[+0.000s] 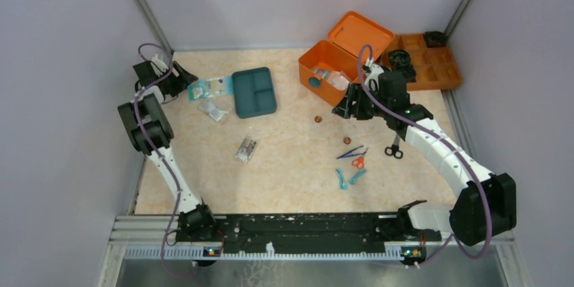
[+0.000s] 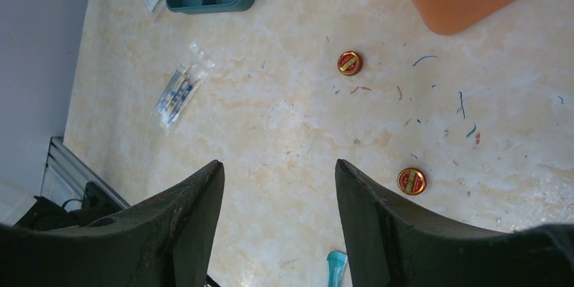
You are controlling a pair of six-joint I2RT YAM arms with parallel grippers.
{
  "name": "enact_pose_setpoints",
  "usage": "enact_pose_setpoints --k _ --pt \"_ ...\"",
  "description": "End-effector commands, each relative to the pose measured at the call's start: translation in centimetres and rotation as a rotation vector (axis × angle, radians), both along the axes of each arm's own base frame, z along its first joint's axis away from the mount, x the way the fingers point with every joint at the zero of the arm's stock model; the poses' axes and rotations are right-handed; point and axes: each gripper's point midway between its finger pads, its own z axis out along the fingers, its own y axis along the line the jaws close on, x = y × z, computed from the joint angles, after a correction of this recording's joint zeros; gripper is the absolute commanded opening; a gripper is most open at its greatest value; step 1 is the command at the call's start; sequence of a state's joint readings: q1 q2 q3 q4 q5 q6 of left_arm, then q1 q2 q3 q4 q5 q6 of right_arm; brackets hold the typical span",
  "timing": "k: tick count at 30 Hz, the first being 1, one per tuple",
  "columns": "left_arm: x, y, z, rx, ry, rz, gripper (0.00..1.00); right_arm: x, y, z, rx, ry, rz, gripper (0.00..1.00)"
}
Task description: Organize the medicine kit
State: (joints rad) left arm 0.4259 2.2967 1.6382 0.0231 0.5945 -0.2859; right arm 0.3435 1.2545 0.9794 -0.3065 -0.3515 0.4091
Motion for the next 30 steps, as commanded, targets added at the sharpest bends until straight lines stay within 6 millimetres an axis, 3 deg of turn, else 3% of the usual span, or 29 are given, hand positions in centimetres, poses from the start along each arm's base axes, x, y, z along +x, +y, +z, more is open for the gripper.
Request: enact_pose_setpoints --k 1,5,17,26,30 --pt "-2.6 -3.0 -4.7 -0.093 0.139 -0.097 0.80 0.5 0.4 1.3 0.030 -0.029 0.012 0.62" --pt "-2.8 -3.6 -4.7 -0.098 0.143 -0.120 0.77 0.4 0.5 1.3 0.034 -0.028 0.021 0.62" --pt "-3.6 -4.0 -4.3 -0.115 0.146 -0.105 0.36 0.1 0.5 1.3 0.042 -0.033 0.021 0.62" --pt "-4.5 -4.3 -1.2 -0.129 0.087 -0.042 0.00 -0.1 0.5 1.3 0.047 -0.034 0.023 0.62" --pt "-5.4 -4.8 1.8 -0.163 0.040 0.015 0.00 -0.2 0.6 1.5 0.056 -0.037 0.024 0.62"
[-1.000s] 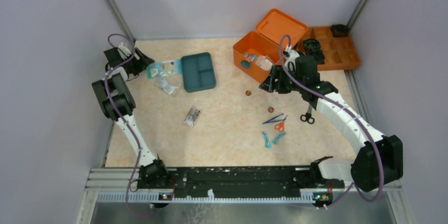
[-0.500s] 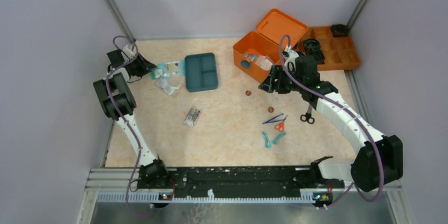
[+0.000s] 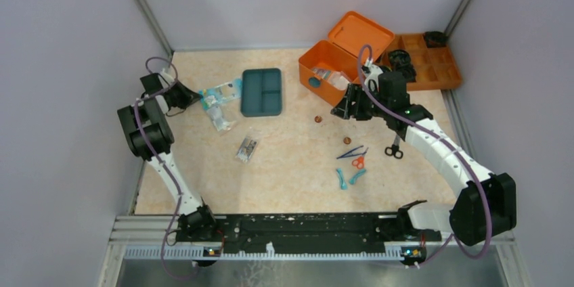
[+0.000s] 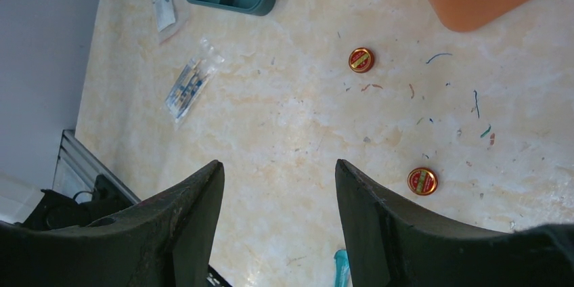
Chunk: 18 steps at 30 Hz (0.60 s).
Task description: Organize the medicine kit
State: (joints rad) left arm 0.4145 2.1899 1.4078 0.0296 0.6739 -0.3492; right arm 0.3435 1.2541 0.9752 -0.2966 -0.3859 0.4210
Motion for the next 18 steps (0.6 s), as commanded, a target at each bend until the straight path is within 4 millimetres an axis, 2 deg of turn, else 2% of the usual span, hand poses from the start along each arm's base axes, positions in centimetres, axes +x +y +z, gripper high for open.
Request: enact_pose_setpoints --k 1,5,12,17,18 --pt "-0.9 -0.8 4.0 -0.034 -0.059 0.080 0.00 0.1 0.1 1.3 0.031 -0.046 0.000 0.62" --pt "-2.9 -1.5 7.1 -0.091 -0.099 0.174 0.00 0.0 0.0 1.5 0.039 -0.053 -0.001 0.62" --pt "-7.4 -3.7 10.9 -0.210 -0.159 0.279 0.00 -0.2 0.2 1.5 0.071 -0.040 -0.014 0.62" --pt "-10.4 -5.5 14.3 -0.272 -0.224 0.288 0.00 -0.3 1.2 2.6 0.187 -0.020 -0.038 0.64" --pt "-11.1 -5.9 15.5 -0.277 -0.253 0.287 0.00 -0.4 1.6 2.9 0.221 -0.014 -0.042 0.65"
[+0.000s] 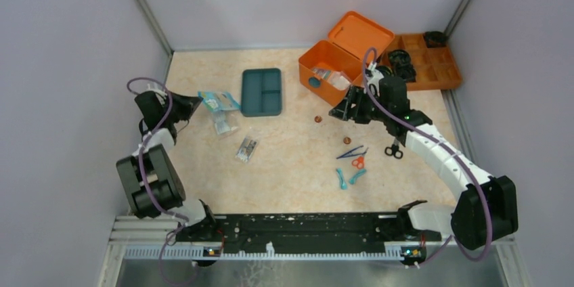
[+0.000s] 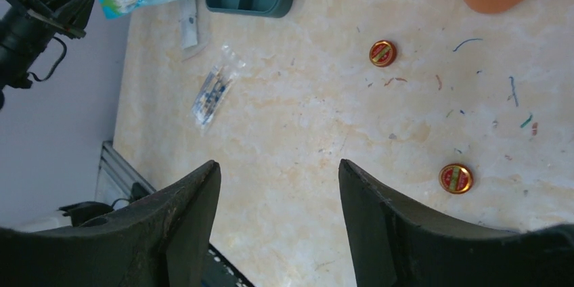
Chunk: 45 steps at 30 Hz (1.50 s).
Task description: Organize the medicine kit
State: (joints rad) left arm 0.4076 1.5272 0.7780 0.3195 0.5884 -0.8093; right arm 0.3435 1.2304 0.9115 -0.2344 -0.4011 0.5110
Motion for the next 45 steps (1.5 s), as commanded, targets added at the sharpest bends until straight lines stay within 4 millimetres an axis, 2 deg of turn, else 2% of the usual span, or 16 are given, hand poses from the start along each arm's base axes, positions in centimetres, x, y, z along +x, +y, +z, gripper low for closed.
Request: enact_pose_setpoints --k 1,6,10,15,21,26,32,37,45 --pt "-1.8 -1.3 5.1 -0.046 -0.128 0.030 0.00 0.1 1.7 3.7 0.183 -0.049 -0.015 0.66" --pt "-4.9 -3.0 8.1 -0.084 -0.200 0.035 0.00 -0.9 5.6 5.9 0.338 -0.024 0.028 0.70" --pt "-6.8 -4.6 9.2 -0.151 -0.236 0.013 0.00 -2.3 9.6 7.7 0.464 0.025 0.069 0.73" --pt "-7.9 -7.4 11.1 -0.256 -0.284 -0.062 0.00 -3.3 13.8 9.5 0.615 0.101 0.060 0.77" --pt "-8.4 -9.8 13.4 -0.335 -0.313 -0.116 0.00 -3.3 17.5 9.6 0.702 0.186 -0.041 0.81" --pt "-8.8 -10.9 15.7 -0.369 -0.347 -0.143 0.00 -2.5 18.8 8.8 0.785 0.231 -0.114 0.82" --pt "-9.4 -12.7 17.6 -0.401 -0.364 -0.182 0.00 -1.4 20.5 9.5 0.892 0.260 -0.110 0.83" --pt "-9.8 -13.5 18.6 -0.430 -0.367 -0.216 0.00 -0.9 22.0 9.6 0.970 0.318 -0.085 0.86" --pt "-10.5 -14.3 19.6 -0.437 -0.377 -0.245 0.00 0.0 23.1 11.0 1.028 0.301 -0.037 0.87"
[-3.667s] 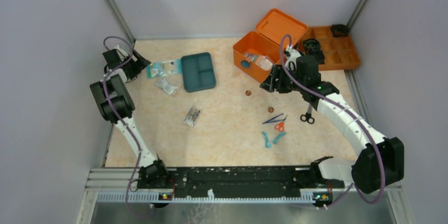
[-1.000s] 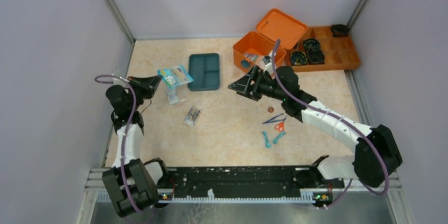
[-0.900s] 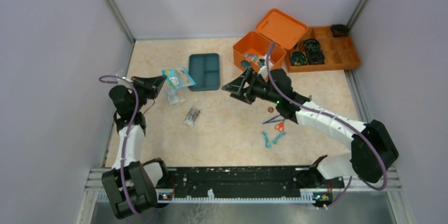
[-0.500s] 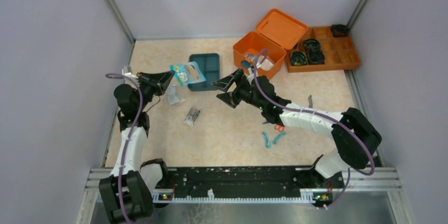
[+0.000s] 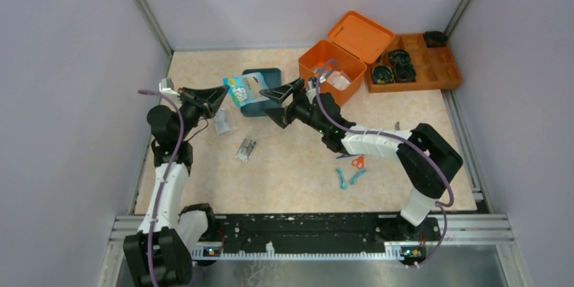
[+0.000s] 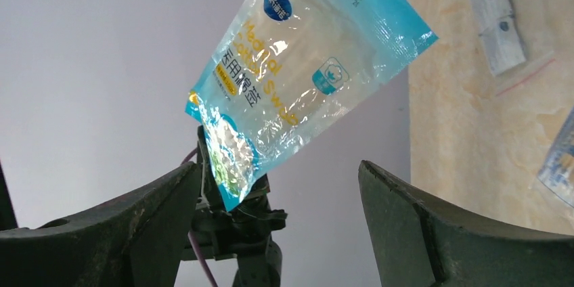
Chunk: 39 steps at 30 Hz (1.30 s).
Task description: Organize the medicine kit
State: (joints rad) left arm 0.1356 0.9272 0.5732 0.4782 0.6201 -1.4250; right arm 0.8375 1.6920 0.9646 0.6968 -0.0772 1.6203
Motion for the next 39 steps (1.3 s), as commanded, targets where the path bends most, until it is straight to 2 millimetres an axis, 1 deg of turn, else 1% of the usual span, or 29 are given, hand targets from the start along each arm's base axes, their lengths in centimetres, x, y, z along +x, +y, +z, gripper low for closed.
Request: enact_pose_setpoints --k 1,4,8,11,15,19,23,27,33,37,39 --pt "-0.7 -0.4 2.8 -0.003 -0.065 -0.019 0.00 -0.1 1.2 5.1 0.170 -0.081 0.054 0.87" --pt "-0.8 -0.6 3.5 0.023 -0.078 -0.031 0.00 0.0 1.5 4.8 0.225 -0.047 0.097 0.86" --pt "-1.2 -1.0 3.9 0.048 -0.085 -0.047 0.00 0.5 1.5 4.9 0.261 -0.051 0.126 0.86" --pt "-1.3 -1.1 3.8 0.054 -0.079 -0.056 0.00 1.0 1.1 5.7 0.280 -0.077 0.128 0.84" --pt "-1.6 -1.5 4.1 0.055 -0.085 -0.077 0.00 2.1 0.3 5.8 0.285 -0.094 0.111 0.82" --pt "-1.9 -1.9 4.0 0.056 -0.082 -0.095 0.00 3.1 -0.4 6.5 0.303 -0.124 0.094 0.76" --pt "-2.3 -2.3 3.6 0.067 -0.070 -0.111 0.00 3.7 -1.2 7.5 0.332 -0.164 0.089 0.63" --pt "-2.4 -2.4 2.7 0.064 -0.049 -0.110 0.00 3.8 -1.8 8.0 0.328 -0.200 0.082 0.46" --pt "-2.4 -2.2 1.7 0.072 -0.022 -0.093 0.00 3.8 -2.8 7.9 0.264 -0.255 0.046 0.22" --pt "-2.4 -2.2 1.5 0.077 -0.020 -0.090 0.00 4.0 -3.1 7.9 0.236 -0.285 0.033 0.06" --pt "-2.4 -2.2 1.3 0.083 -0.017 -0.090 0.00 4.1 -3.1 7.9 0.228 -0.296 0.035 0.00"
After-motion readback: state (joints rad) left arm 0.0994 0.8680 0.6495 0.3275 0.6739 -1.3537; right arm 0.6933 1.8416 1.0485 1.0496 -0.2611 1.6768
